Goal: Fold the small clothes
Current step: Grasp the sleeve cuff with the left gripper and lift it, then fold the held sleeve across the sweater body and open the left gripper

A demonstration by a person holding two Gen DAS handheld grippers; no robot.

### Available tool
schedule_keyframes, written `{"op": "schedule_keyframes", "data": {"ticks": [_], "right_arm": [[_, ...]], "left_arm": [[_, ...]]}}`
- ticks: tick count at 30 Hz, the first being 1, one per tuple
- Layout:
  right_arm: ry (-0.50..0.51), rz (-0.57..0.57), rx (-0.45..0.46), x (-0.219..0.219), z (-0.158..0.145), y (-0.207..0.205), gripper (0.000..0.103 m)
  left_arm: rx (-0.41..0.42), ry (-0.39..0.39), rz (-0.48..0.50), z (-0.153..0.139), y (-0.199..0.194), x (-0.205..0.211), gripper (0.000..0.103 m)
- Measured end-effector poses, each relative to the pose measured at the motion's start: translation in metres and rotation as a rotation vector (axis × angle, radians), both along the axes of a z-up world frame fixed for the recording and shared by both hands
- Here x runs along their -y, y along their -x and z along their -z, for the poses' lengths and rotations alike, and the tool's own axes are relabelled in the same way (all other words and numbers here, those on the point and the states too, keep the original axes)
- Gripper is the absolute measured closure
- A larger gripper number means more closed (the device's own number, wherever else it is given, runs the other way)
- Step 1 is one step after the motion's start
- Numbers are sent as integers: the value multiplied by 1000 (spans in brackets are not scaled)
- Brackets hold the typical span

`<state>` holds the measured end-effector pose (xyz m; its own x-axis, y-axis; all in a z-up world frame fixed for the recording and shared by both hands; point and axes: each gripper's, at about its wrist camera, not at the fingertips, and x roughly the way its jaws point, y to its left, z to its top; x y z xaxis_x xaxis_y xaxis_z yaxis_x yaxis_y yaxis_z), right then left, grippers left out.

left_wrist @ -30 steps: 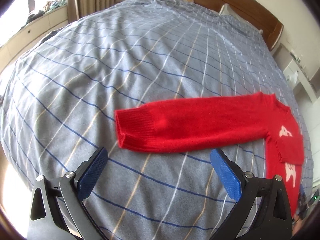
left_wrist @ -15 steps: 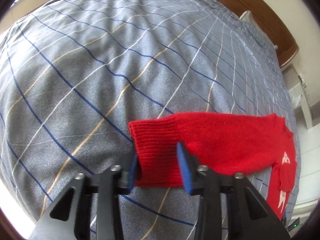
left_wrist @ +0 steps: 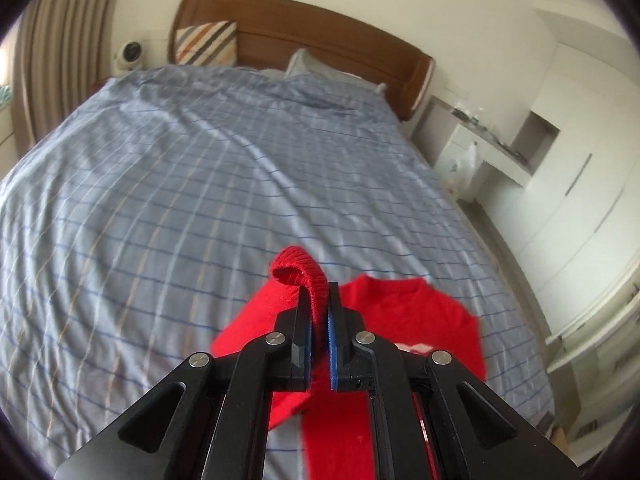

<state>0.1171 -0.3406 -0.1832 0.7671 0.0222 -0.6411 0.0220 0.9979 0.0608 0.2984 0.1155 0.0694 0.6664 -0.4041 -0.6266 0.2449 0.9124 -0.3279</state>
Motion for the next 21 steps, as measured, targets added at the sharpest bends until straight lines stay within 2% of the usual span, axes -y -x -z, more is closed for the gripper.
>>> {"op": "schedule_keyframes", "data": {"ticks": [4,6,7,8,9,10,12,15,18,21], "right_arm": [[0,0,0,0,0,0,37],[0,0,0,0,0,0,37],[0,0,0,0,0,0,37],[0,0,0,0,0,1,37],[-1,0,0,0,0,0,37],[-1,0,0,0,0,0,37],[-1,0,0,0,0,1,37],[-4,-1,2,0,0,1,37],[-3,0,1,1,0,1,37],[-1,1,0,1,0,1,37]], "left_arm": [[-9,-17,181,9,-8,104,98],[-50,-31,285,30,-8,149,91],[-84,-26,322,43,-8,167,69],[-123,-18,344,56,-7,180,34],[-149,-11,344,66,-6,188,23],[-157,0,334,73,-3,191,18],[-175,27,324,84,1,186,18],[-191,16,228,99,8,151,18],[-214,-31,132,121,24,102,18],[-253,-99,82,149,46,56,18]]}}
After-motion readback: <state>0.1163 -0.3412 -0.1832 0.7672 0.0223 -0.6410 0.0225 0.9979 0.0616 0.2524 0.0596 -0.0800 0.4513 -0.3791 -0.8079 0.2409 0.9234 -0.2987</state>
